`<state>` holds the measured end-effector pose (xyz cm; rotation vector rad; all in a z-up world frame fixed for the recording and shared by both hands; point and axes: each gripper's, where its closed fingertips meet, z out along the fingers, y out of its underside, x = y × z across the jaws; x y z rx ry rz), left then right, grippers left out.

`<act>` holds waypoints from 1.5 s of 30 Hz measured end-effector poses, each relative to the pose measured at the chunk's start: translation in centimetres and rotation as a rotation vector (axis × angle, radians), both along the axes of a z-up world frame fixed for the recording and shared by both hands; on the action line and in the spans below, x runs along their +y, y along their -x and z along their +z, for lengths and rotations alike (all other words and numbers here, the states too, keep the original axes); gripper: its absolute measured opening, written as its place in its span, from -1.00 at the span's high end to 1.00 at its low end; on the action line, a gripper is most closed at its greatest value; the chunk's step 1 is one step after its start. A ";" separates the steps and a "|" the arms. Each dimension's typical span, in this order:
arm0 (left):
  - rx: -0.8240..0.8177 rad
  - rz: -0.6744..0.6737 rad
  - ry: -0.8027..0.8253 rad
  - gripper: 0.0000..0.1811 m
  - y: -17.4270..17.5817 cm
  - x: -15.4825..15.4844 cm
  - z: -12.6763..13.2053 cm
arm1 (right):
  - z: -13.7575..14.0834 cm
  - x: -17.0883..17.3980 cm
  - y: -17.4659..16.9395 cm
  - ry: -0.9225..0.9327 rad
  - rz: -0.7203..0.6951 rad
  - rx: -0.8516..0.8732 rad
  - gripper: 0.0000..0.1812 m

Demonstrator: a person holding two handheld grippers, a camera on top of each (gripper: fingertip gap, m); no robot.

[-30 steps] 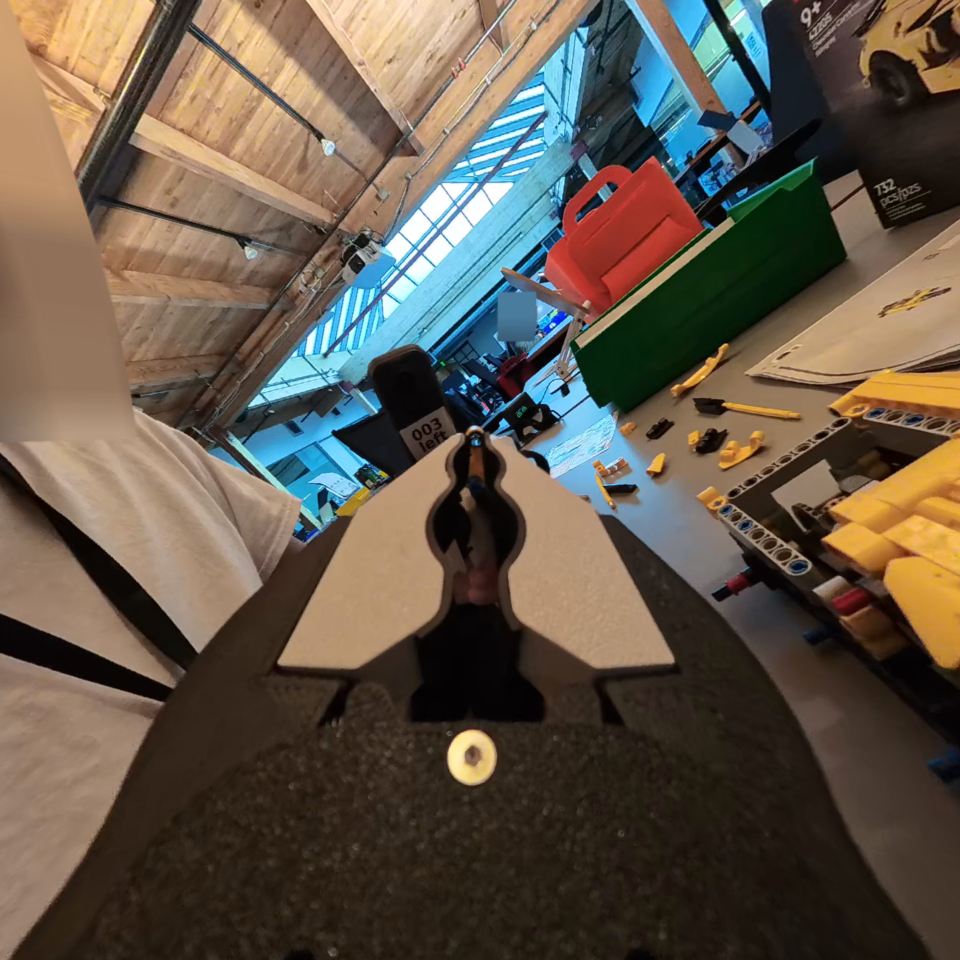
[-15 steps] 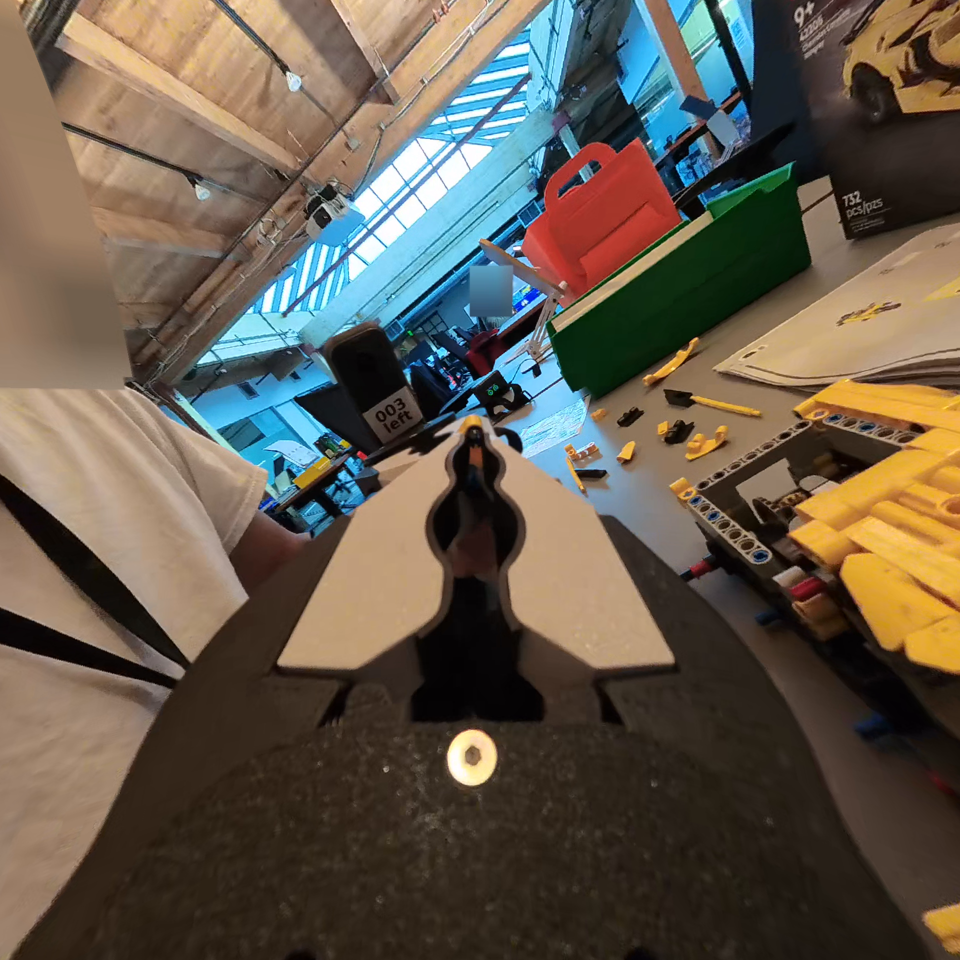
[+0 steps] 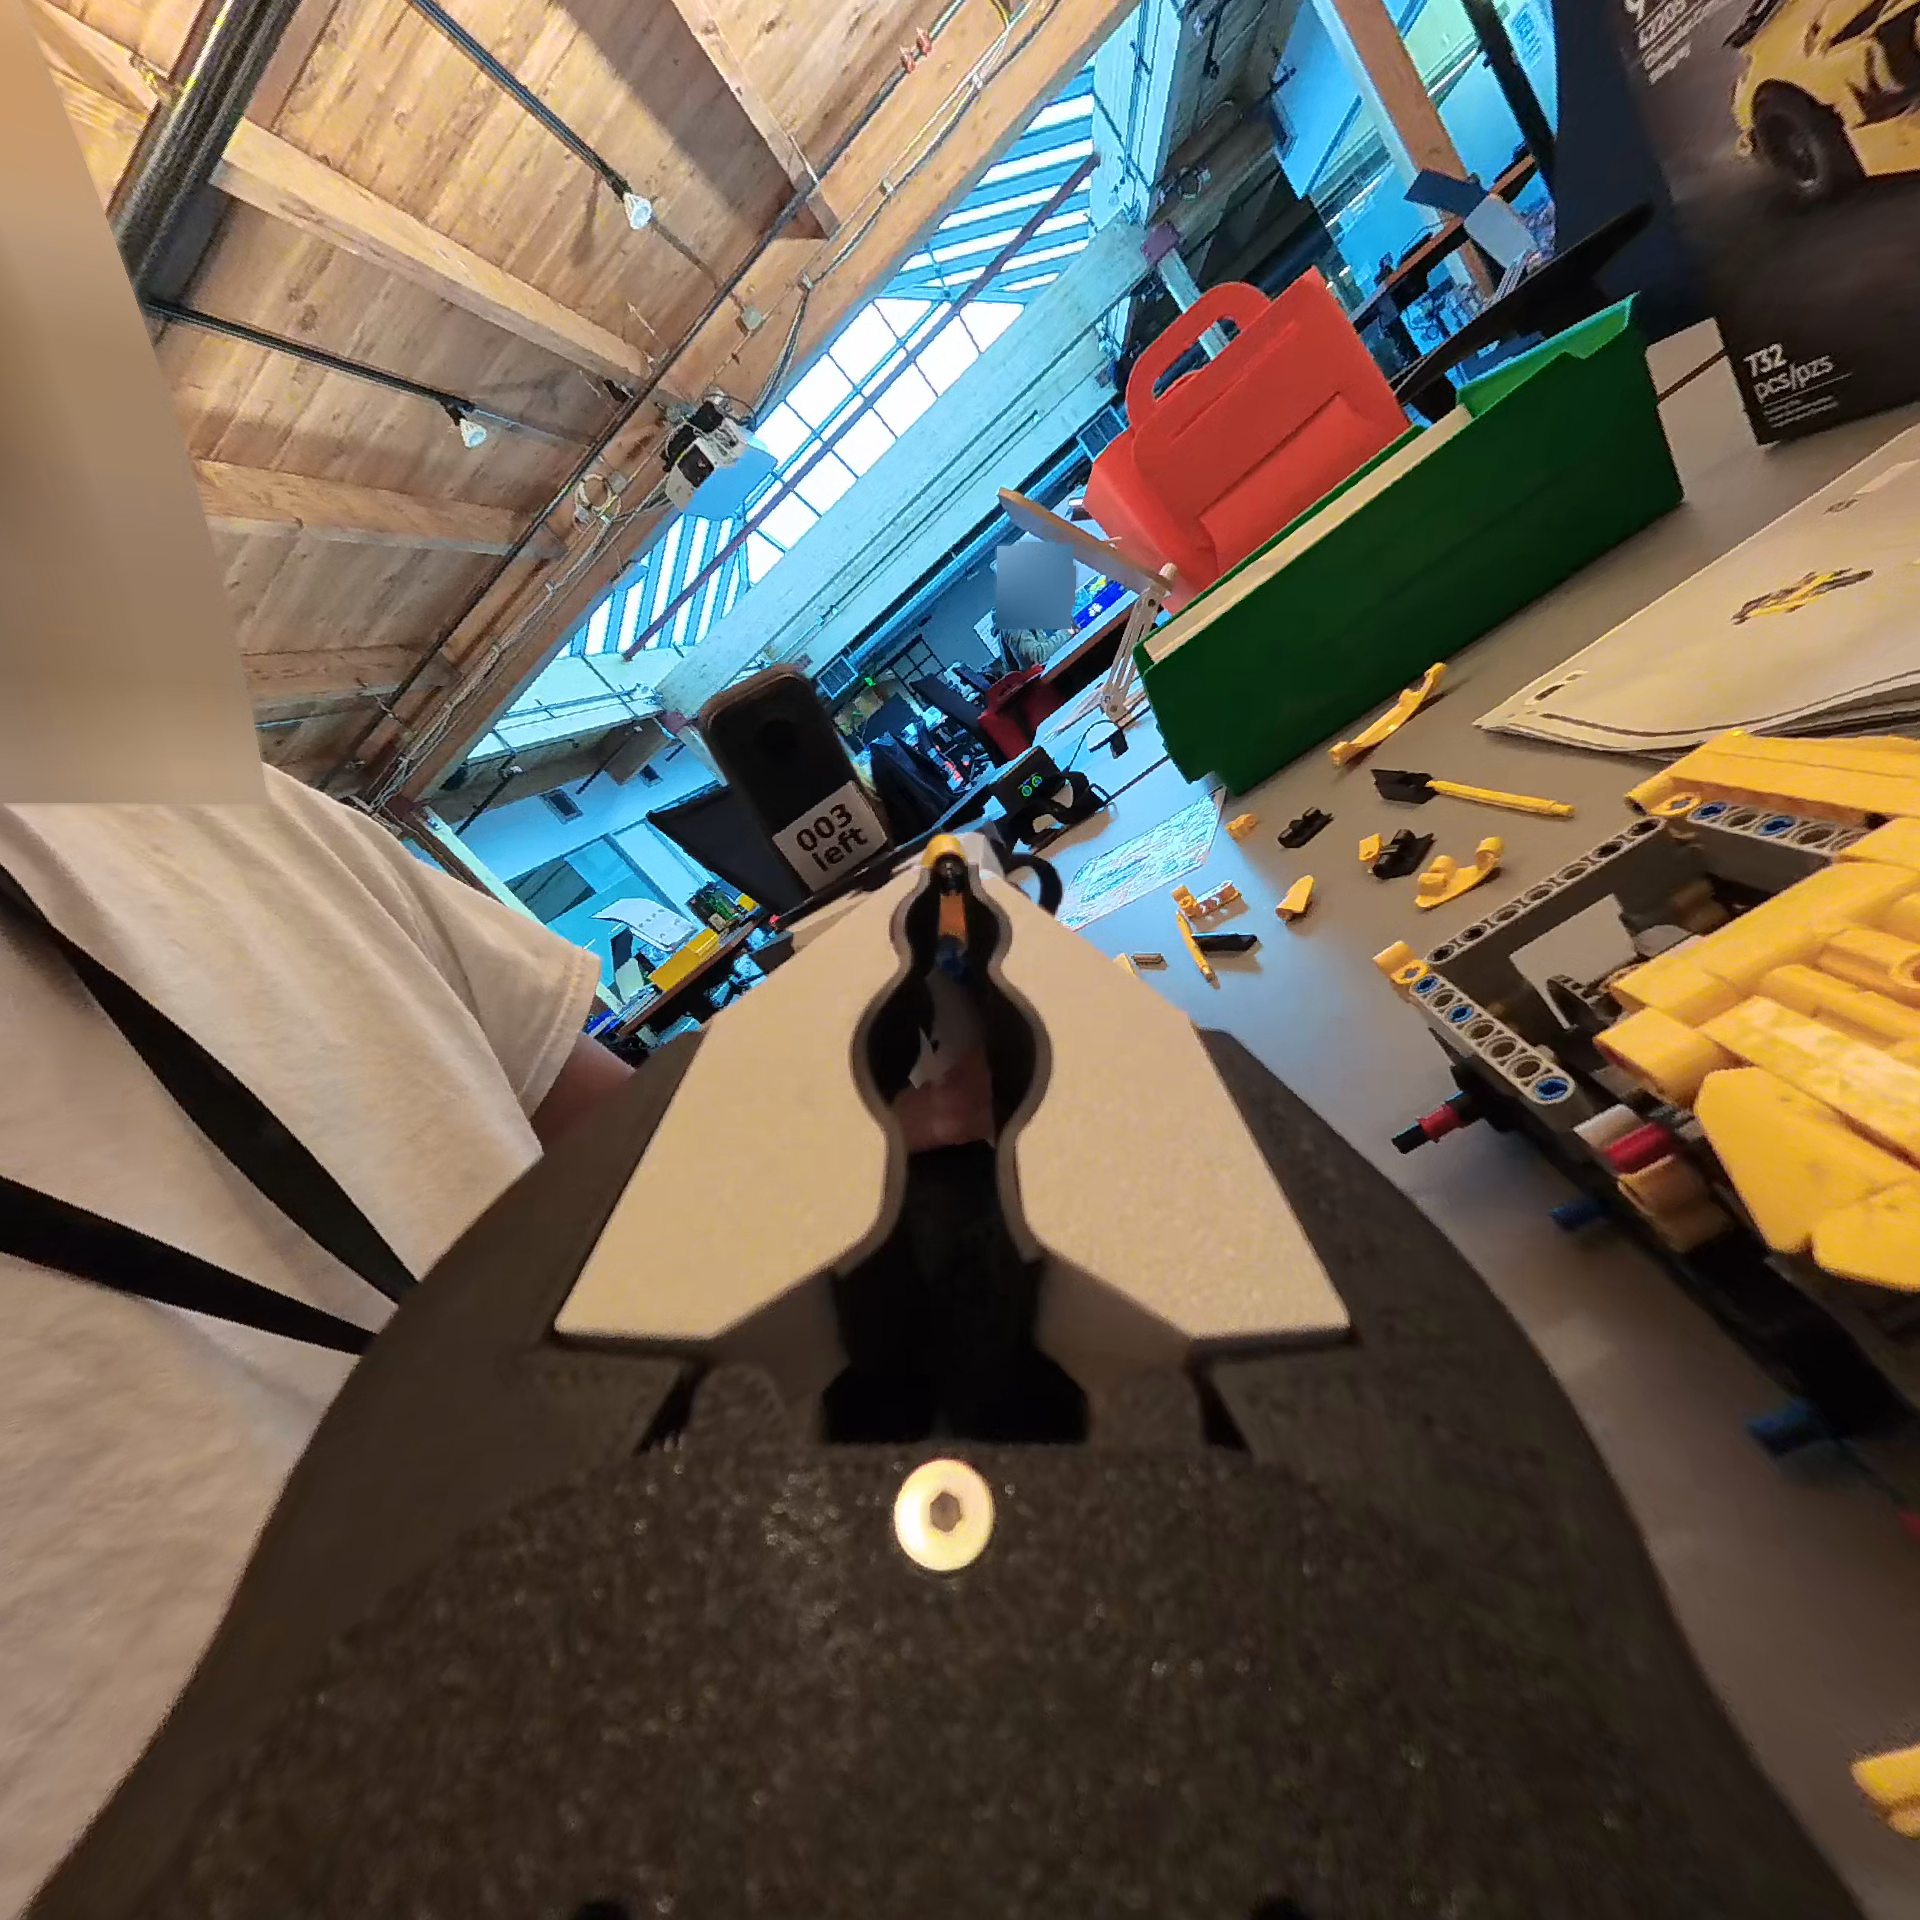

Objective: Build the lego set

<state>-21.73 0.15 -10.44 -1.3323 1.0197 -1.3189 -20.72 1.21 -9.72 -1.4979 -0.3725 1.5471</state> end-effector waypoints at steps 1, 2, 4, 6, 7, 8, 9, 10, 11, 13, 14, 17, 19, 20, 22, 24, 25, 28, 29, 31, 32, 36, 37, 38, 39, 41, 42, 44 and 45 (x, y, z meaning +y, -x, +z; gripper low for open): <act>0.000 -0.003 0.001 0.95 0.0 0.0 0.0 | 0.0 0.0 0.0 0.002 0.001 0.000 0.97; 0.003 -0.009 0.007 0.95 0.0 -0.1 -0.1 | 0.0 0.0 0.0 0.003 0.003 0.002 0.97; -0.002 -0.023 0.010 0.96 0.0 -0.3 0.0 | 0.0 -0.1 0.0 0.007 0.007 0.008 0.97; -0.013 -0.036 -0.003 0.97 0.0 -0.6 0.1 | 0.2 -0.2 0.1 0.006 0.016 0.023 0.96; -0.014 -0.045 -0.004 0.97 -0.1 -0.7 0.1 | 0.2 -0.2 0.1 0.008 0.019 0.026 0.96; -0.013 -0.050 -0.004 0.97 -0.1 -0.9 0.1 | 0.2 -0.2 0.1 0.011 0.023 0.028 0.96; -0.017 -0.053 -0.005 0.97 -0.1 -0.9 0.2 | 0.3 -0.3 0.1 0.011 0.029 0.034 0.96; -0.025 -0.053 -0.002 0.97 0.0 -0.9 0.3 | 0.3 -0.3 0.1 0.008 0.031 0.035 0.97; -0.028 -0.051 0.008 0.97 0.0 -0.8 0.3 | 0.3 -0.3 0.1 0.008 0.028 0.029 0.97; -0.017 -0.051 0.043 0.94 0.0 -0.5 0.0 | 0.2 -0.2 0.1 0.009 0.023 0.022 0.97; -0.023 -0.062 0.061 0.90 0.0 -0.5 0.1 | 0.1 -0.2 0.0 0.008 0.017 0.019 0.97; -0.033 -0.053 0.071 0.89 0.1 -0.3 0.2 | 0.1 -0.1 -0.2 0.010 0.008 0.020 0.97; -0.039 -0.045 0.058 0.89 0.1 -0.3 0.4 | 0.0 -0.1 -0.2 0.013 0.010 0.019 0.97; -0.037 -0.039 0.051 0.89 0.1 -0.2 0.3 | 0.0 -0.1 -0.1 0.012 0.012 0.016 0.97; -0.029 -0.036 0.045 0.89 0.0 -0.3 0.2 | 0.0 -0.2 0.0 0.008 0.014 0.009 0.97; -0.028 -0.035 0.044 0.89 0.0 -0.2 0.2 | -0.1 -0.2 0.2 0.010 0.017 0.000 0.97; -0.028 -0.035 0.043 0.90 0.0 -0.2 0.3 | -0.1 -0.2 0.2 0.007 0.019 0.001 0.97; -0.018 -0.039 0.041 0.95 0.0 -0.3 0.1 | -0.1 -0.2 0.2 0.009 0.020 0.000 0.97; -0.016 -0.039 0.037 0.95 -0.1 -0.4 0.1 | -0.1 -0.2 0.2 0.009 0.022 0.003 0.97; -0.008 -0.032 0.028 0.94 -0.1 -0.4 0.0 | -0.2 -0.1 0.2 0.010 0.017 -0.001 0.97; -0.010 -0.030 0.025 0.93 -0.1 -0.4 0.0 | -0.1 -0.1 0.2 0.008 0.017 0.004 0.97; -0.009 -0.044 0.038 0.91 -0.1 -0.4 0.0 | -0.1 -0.2 0.1 0.011 0.019 0.009 0.97; -0.011 -0.038 0.031 0.94 -0.1 -0.4 0.1 | -0.1 -0.2 0.1 0.010 0.020 0.006 0.97; -0.013 -0.028 0.018 0.95 0.0 -0.3 0.2 | -0.1 -0.2 0.2 0.009 0.021 0.003 0.97; -0.011 -0.026 0.008 0.95 0.0 -0.4 0.2 | -0.1 -0.2 0.2 0.008 0.023 0.006 0.97; 0.010 -0.031 0.003 0.95 -0.1 -0.5 -0.1 | -0.1 -0.2 0.3 0.014 0.030 0.011 0.96; 0.014 -0.025 -0.015 0.96 -0.1 -0.6 0.0 | 0.0 -0.2 0.3 0.016 0.032 0.018 0.96; 0.018 -0.003 -0.050 0.96 0.0 -0.5 0.1 | 0.0 -0.1 0.4 0.035 0.036 0.041 0.96; 0.016 0.015 -0.070 0.96 0.1 -0.3 0.2 | 0.0 -0.1 0.4 0.049 0.044 0.061 0.95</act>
